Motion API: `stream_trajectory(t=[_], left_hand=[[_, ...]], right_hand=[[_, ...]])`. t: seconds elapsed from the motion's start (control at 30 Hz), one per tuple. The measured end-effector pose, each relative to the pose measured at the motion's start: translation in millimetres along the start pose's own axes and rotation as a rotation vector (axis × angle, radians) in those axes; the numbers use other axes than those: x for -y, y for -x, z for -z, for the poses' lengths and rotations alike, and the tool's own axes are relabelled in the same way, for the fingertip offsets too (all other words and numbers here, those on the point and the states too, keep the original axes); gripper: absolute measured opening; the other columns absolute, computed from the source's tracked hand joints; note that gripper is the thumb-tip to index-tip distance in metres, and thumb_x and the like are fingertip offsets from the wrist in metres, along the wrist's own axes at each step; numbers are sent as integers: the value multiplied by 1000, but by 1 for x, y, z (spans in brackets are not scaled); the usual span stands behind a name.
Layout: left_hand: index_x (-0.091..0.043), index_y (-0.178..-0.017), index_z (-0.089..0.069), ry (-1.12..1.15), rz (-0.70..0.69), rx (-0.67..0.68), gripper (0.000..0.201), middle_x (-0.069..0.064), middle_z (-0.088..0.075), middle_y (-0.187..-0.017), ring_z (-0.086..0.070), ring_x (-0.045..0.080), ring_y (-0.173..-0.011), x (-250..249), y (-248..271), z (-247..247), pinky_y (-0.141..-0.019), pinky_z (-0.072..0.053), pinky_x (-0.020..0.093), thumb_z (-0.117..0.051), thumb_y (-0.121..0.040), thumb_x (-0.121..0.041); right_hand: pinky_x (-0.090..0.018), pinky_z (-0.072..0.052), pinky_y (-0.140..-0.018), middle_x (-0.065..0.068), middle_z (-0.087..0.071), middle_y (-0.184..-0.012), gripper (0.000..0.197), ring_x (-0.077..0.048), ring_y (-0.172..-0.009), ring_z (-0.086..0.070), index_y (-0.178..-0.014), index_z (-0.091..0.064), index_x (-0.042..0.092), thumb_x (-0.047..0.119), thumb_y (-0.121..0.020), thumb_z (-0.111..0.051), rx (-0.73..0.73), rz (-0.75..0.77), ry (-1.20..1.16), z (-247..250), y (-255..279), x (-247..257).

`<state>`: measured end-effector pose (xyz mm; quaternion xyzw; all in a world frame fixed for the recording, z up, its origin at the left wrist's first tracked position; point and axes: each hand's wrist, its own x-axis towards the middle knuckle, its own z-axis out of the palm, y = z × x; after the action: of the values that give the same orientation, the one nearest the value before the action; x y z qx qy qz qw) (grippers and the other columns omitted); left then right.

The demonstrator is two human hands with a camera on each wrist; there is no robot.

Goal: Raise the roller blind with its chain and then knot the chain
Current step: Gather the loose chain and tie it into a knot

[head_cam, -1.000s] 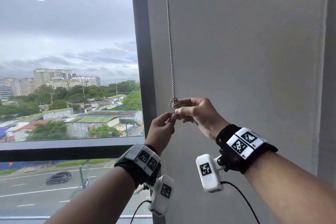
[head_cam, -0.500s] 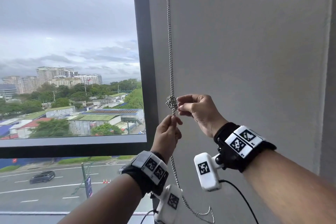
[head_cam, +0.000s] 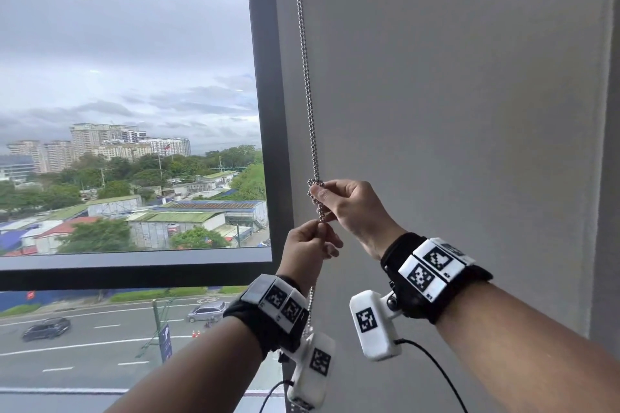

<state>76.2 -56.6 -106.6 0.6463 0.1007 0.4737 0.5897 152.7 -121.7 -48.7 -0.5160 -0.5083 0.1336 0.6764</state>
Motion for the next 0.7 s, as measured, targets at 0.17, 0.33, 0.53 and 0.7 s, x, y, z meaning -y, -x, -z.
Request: stream_trajectory(t=[0.17, 0.33, 0.53, 0.7], left_hand=[[-3, -70, -58, -18, -15, 9, 35, 11, -57, -59, -53, 8, -41, 1, -2, 5, -46, -45, 18, -34, -94, 6], [-3, -67, -56, -51, 4, 2, 35, 0, -58, -51, -53, 6, -42, 6, -7, 11, -46, -43, 17, -34, -90, 12], [-4, -71, -59, -128, -3, -7, 30, -8, -57, -41, -49, -1, -39, 15, -15, 12, -46, -37, 14, -41, -89, 10], [-11, -64, -61, -260, 21, 12, 32, -3, -61, -51, -53, 0, -43, 42, -13, 19, -50, -39, 12, -48, -91, 2]], right_hand=[[-41, -51, -66, -11, -66, -85, 22, -24, -72, -58, -99, -71, 4, 24, -89, -69, -5, -17, -47, -4, 8, -6], [-22, -39, -39, -7, -57, -68, 15, -13, -47, -48, -91, -69, 4, 19, -88, -70, -3, -2, -12, -6, 6, -20], [-20, -45, -46, -14, -76, -84, 6, -14, -55, -63, -91, -74, 7, 8, -85, -72, -81, -57, 35, -11, -6, -44], [-29, -56, -61, -10, -77, -80, 9, -19, -64, -70, -82, -74, 9, 16, -87, -71, -130, -31, 87, -9, -15, -64]])
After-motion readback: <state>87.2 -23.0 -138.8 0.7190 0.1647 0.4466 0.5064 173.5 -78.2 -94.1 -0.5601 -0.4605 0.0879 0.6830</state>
